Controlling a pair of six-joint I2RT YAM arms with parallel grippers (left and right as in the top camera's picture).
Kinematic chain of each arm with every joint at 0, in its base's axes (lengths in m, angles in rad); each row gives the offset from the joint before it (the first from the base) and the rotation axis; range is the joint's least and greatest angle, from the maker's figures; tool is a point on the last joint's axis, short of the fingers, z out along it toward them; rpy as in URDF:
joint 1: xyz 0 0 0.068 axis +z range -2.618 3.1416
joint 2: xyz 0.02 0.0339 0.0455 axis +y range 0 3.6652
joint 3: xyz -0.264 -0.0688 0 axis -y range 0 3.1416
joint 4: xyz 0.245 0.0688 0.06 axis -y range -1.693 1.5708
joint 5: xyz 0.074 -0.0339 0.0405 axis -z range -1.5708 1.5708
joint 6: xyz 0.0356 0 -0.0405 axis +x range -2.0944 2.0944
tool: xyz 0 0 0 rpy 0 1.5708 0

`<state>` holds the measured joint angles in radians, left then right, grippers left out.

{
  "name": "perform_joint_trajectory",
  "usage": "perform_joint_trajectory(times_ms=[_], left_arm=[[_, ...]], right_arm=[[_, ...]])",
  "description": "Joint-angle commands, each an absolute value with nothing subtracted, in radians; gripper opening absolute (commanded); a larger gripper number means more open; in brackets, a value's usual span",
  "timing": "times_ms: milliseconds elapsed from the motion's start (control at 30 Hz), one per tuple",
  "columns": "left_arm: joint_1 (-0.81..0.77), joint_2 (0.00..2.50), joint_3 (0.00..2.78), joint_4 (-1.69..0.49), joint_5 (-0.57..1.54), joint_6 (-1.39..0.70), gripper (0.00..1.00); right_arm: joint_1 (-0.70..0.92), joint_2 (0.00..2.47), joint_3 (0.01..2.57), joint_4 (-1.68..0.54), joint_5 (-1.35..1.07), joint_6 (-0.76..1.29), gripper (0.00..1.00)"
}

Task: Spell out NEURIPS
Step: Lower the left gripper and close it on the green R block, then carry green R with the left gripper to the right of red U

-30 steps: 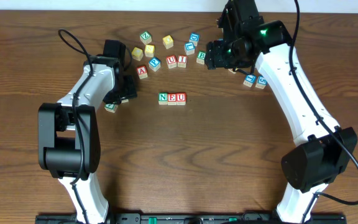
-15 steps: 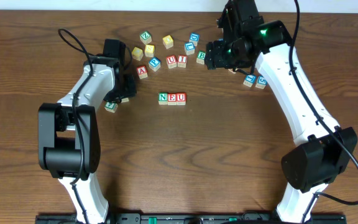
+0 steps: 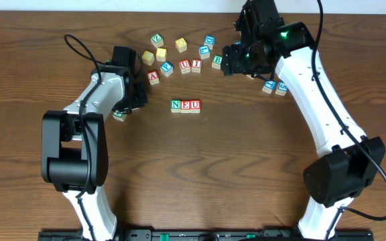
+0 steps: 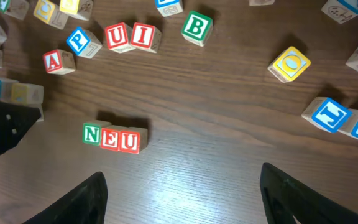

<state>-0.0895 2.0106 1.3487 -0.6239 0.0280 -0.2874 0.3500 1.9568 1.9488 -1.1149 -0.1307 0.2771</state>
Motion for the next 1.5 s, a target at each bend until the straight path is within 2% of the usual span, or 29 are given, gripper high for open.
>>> perform_joint_trajectory(times_ms=[0,300,633,800,1033,1100,1267,1467], left_arm=[[-0.089,2.025,1.375,-0.640,0.034,-0.286,0.29],[-0.089,1.989,1.406,-0.696,0.034,-0.284,0.28],[-0.112,1.824,1.407,-0.695,0.038,-0.281,0.29],[-0.200,1.797,1.407,-0.666,0.038,-0.283,0.29],[-0.406,1.797,1.407,-0.524,0.032,-0.313,0.29],[-0.467,1.797,1.407,-0.476,0.022,-0.342,0.34],[-0.589,1.802,1.407,-0.363,-0.023,-0.361,0.34],[-0.655,1.842,1.407,-0.353,-0.083,-0.381,0.33]], right_arm=[[0.348,1.964,1.949,-1.120,-0.104,0.271,0.74],[0.316,1.964,1.949,-1.126,-0.060,0.271,0.75],[0.236,1.964,1.949,-1.114,-0.051,0.271,0.77],[0.173,1.964,1.949,-1.111,-0.051,0.272,0.77],[0.093,1.964,1.949,-1.129,-0.052,0.271,0.78],[0.078,1.964,1.949,-1.140,-0.052,0.272,0.78],[0.060,1.964,1.949,-1.163,-0.052,0.271,0.78],[0.059,1.964,1.949,-1.194,-0.052,0.255,0.78]])
